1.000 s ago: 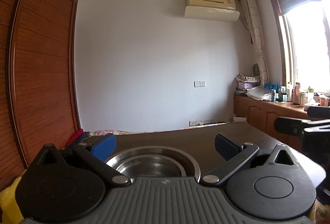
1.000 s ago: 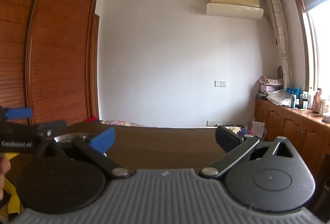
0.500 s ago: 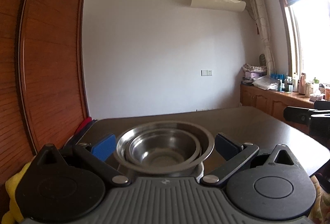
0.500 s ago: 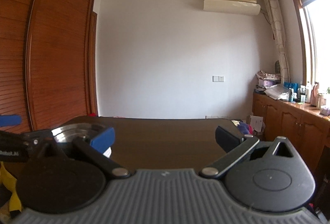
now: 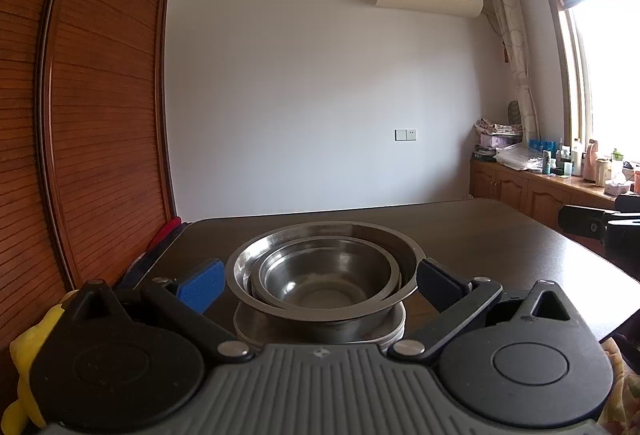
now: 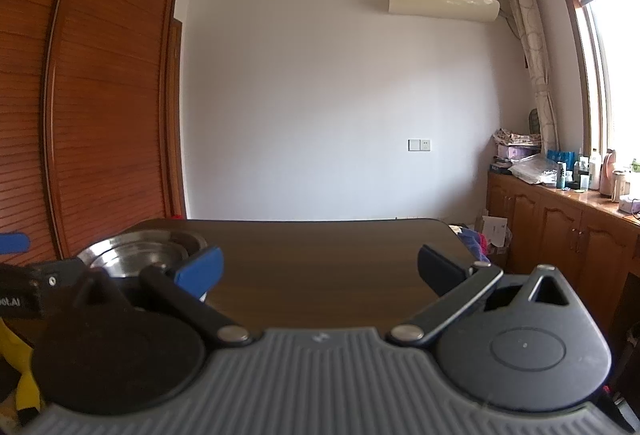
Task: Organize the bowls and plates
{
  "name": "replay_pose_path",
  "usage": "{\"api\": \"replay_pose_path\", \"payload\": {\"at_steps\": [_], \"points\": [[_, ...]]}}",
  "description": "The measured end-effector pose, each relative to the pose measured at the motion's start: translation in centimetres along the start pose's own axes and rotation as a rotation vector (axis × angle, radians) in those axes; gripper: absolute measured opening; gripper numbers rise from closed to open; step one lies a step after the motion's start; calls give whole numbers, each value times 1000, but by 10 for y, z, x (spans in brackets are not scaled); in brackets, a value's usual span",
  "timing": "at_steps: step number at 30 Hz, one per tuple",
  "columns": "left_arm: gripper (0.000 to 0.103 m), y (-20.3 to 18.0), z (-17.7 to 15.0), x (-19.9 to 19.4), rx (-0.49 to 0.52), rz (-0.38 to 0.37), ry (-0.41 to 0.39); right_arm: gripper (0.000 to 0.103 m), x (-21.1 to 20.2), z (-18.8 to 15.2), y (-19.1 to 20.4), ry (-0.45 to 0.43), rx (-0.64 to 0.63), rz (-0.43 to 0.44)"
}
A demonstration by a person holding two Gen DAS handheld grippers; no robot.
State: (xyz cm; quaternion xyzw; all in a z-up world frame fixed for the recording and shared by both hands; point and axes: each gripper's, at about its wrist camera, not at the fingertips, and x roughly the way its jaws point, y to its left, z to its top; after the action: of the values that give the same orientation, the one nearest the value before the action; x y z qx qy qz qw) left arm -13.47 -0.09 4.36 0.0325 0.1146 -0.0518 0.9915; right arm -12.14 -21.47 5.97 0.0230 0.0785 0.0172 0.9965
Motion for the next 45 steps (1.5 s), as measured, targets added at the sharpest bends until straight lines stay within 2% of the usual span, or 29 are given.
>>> {"api": "replay_pose_path", "payload": {"at_steps": [45], "points": [[103,1,0,-3,2,-6,-9,103,0,-1,-2,13,-1,4]]}}
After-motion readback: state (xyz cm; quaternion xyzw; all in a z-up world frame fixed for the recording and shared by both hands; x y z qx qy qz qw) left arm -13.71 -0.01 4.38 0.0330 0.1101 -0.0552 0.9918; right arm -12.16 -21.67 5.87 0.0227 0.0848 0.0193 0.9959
